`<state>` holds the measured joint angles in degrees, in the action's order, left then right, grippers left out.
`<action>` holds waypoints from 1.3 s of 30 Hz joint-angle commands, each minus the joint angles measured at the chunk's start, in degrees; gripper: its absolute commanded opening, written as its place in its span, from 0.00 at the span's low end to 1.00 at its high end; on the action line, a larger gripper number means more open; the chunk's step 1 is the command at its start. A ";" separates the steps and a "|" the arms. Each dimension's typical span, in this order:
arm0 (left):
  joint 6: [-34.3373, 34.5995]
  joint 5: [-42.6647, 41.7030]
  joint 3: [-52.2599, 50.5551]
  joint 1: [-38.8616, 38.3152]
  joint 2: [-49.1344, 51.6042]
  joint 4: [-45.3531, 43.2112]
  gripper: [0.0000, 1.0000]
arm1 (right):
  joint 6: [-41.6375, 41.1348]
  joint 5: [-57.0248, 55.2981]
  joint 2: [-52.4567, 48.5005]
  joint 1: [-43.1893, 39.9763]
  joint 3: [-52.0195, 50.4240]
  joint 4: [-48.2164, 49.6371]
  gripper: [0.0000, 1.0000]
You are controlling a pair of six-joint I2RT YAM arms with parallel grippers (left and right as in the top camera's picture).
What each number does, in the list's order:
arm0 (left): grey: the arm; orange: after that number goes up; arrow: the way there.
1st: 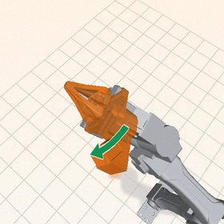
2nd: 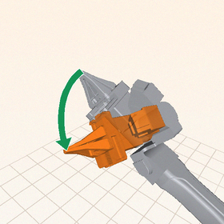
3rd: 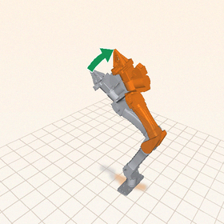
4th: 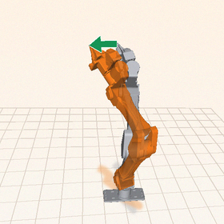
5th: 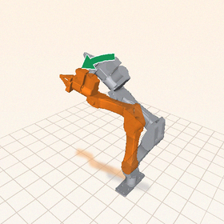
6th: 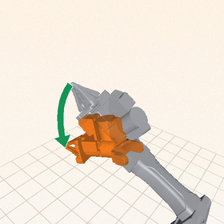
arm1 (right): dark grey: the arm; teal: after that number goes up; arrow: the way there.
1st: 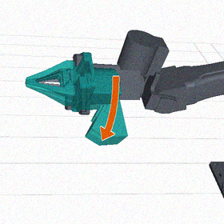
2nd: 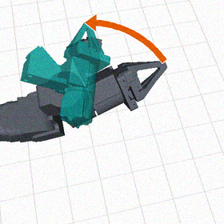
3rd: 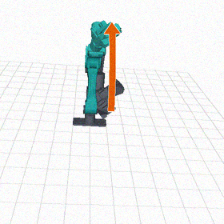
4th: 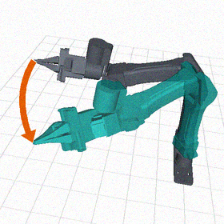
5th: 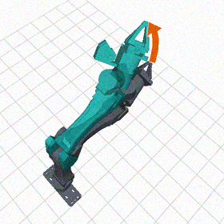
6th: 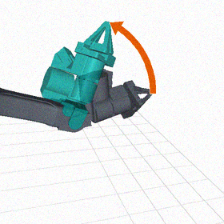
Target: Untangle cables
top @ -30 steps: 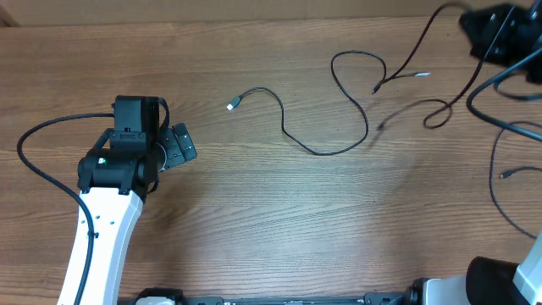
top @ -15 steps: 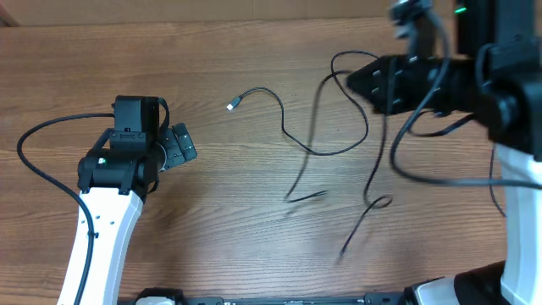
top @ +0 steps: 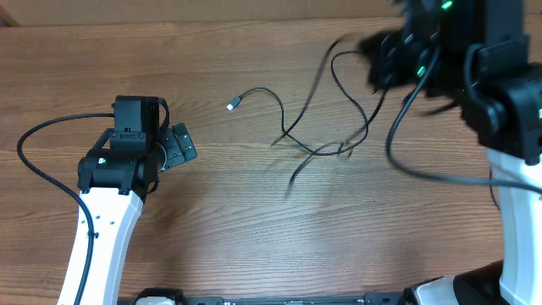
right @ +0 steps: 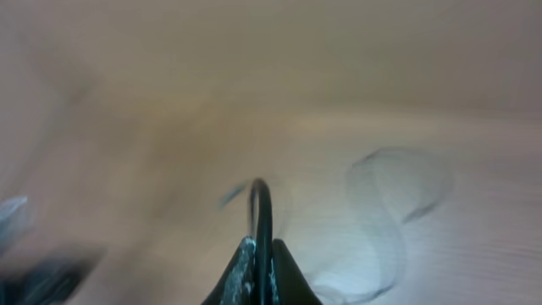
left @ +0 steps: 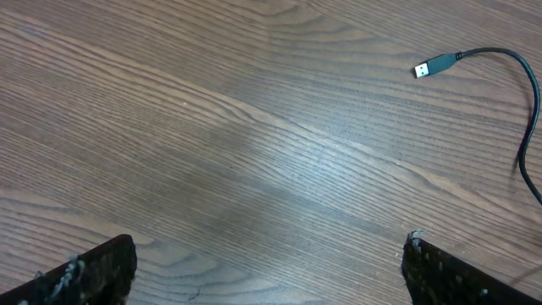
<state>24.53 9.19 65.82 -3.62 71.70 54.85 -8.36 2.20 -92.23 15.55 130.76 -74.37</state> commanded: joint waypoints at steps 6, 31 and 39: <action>0.98 -0.22 -0.04 0.28 0.31 -0.02 1.00 | 5.64 -21.09 -7.39 -21.14 0.09 31.93 0.04; 0.98 -0.22 -0.04 0.28 0.31 -0.02 1.00 | -2.34 -3.34 -51.89 -32.33 0.17 46.12 0.13; 0.98 -0.22 -0.04 0.28 0.31 -0.02 1.00 | -2.34 -3.34 -46.47 -32.50 0.63 43.28 1.00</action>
<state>24.53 9.19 65.82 -3.62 71.81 54.87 -10.13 -1.28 -144.44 -16.60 130.69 -30.68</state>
